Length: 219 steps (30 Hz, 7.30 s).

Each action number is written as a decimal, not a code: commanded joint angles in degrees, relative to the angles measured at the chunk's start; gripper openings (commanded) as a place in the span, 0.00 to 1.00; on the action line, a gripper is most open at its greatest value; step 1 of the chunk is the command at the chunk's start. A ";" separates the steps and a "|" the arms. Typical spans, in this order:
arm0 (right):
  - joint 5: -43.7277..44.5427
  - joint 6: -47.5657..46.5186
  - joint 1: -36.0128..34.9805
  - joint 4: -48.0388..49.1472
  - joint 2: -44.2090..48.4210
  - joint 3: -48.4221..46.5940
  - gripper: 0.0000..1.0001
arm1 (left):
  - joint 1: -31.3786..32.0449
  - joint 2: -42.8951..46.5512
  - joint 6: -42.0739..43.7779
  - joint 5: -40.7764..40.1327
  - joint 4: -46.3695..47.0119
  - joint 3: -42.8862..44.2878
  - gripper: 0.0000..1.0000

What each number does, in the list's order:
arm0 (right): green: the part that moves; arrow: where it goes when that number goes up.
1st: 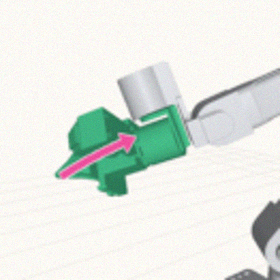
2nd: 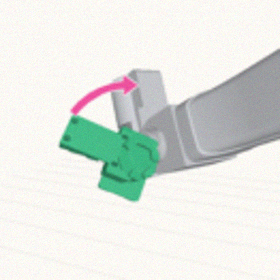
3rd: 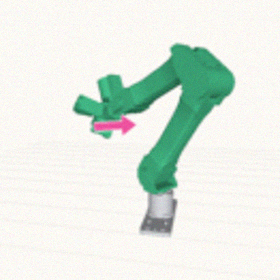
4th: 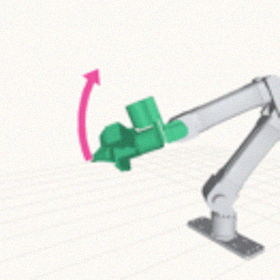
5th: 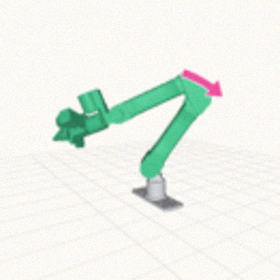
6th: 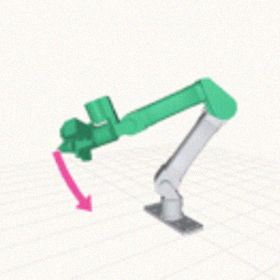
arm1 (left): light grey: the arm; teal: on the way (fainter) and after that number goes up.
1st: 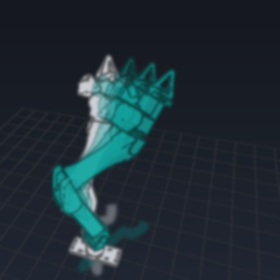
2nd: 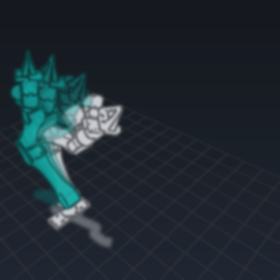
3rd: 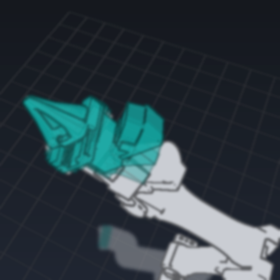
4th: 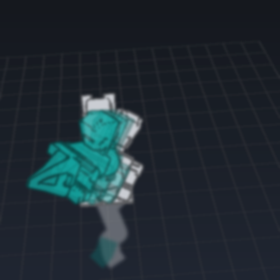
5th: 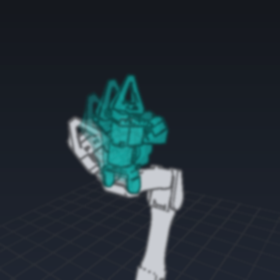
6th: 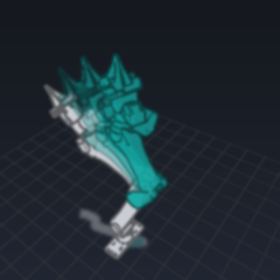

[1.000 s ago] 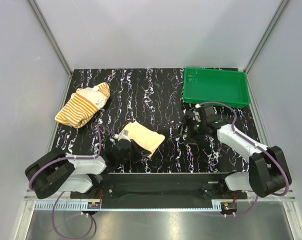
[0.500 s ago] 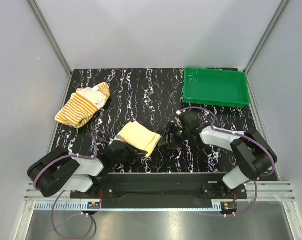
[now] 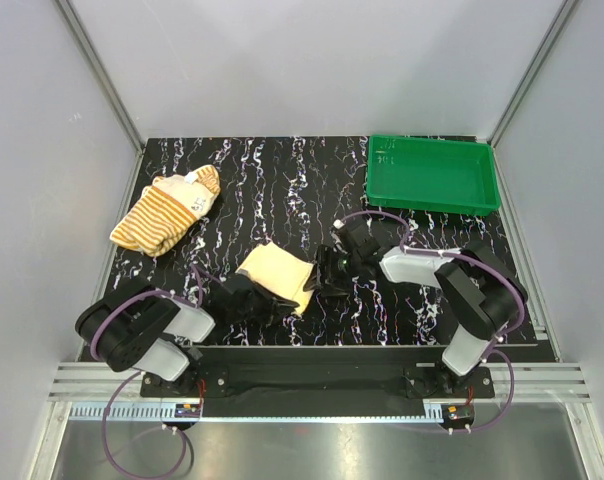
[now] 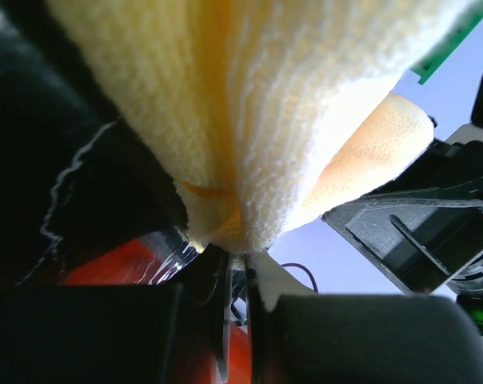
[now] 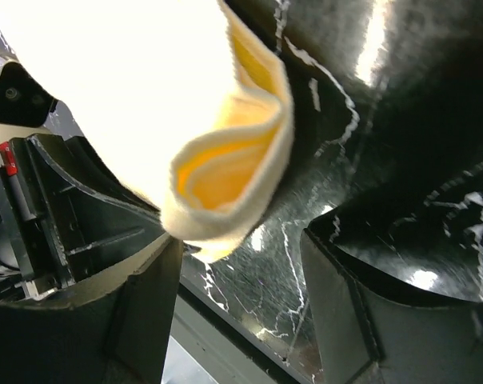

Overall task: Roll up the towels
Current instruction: Roll the towel

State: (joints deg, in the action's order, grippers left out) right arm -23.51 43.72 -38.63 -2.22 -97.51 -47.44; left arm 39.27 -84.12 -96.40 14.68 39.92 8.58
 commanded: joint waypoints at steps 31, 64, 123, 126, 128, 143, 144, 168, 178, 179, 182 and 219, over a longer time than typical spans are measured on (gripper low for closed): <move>5.58 -4.00 -1.09 -0.24 -10.41 -4.77 0.00 | -1.91 16.26 15.28 -5.27 -31.74 5.83 0.40; 8.30 -10.94 -1.09 -24.15 -4.62 -11.62 0.00 | 42.74 -6.15 67.48 -60.21 -61.91 50.76 0.44; 6.55 -12.43 0.40 -27.31 -6.02 -11.45 0.00 | 40.46 -8.25 65.29 -48.17 -53.81 47.32 0.28; 6.46 -12.44 0.31 -27.05 -6.02 -11.18 0.00 | 38.61 -9.66 64.32 -45.53 -52.23 46.09 0.27; 6.54 -12.52 0.40 -27.14 -6.11 -11.10 0.00 | 37.82 -10.27 63.27 -45.00 -52.31 45.56 0.27; 6.37 -12.70 0.40 -26.96 -7.51 -11.45 0.00 | 33.95 -8.87 58.61 -47.02 -56.44 40.29 0.31; 6.46 -12.61 0.31 -26.87 -7.51 -11.62 0.00 | 33.95 -8.96 58.69 -46.32 -56.53 40.38 0.32; 7.69 -12.96 0.40 -28.28 -7.34 -12.33 0.00 | 35.35 -16.52 59.05 -40.34 -67.25 45.21 0.48; 8.21 -13.75 1.54 -29.60 -6.90 -13.11 0.02 | 35.79 -19.06 58.17 -39.38 -70.33 45.47 0.47; 8.21 -13.84 1.72 -29.95 -6.81 -13.20 0.03 | 35.88 -19.33 58.17 -39.20 -70.33 45.39 0.45; 8.65 -14.19 1.89 -30.56 -6.55 -13.56 0.05 | 35.88 -20.38 58.26 -38.58 -69.89 45.04 0.31; 10.69 -16.75 21.67 -43.40 26.22 -9.61 0.78 | 32.11 -13.01 54.74 -18.20 -63.84 52.86 0.04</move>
State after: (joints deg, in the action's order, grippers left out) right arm -10.37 24.53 -17.12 -46.70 -76.49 -59.57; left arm 72.75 -100.12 -38.81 -12.49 -28.34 61.84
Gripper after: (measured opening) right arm 0.766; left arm 0.201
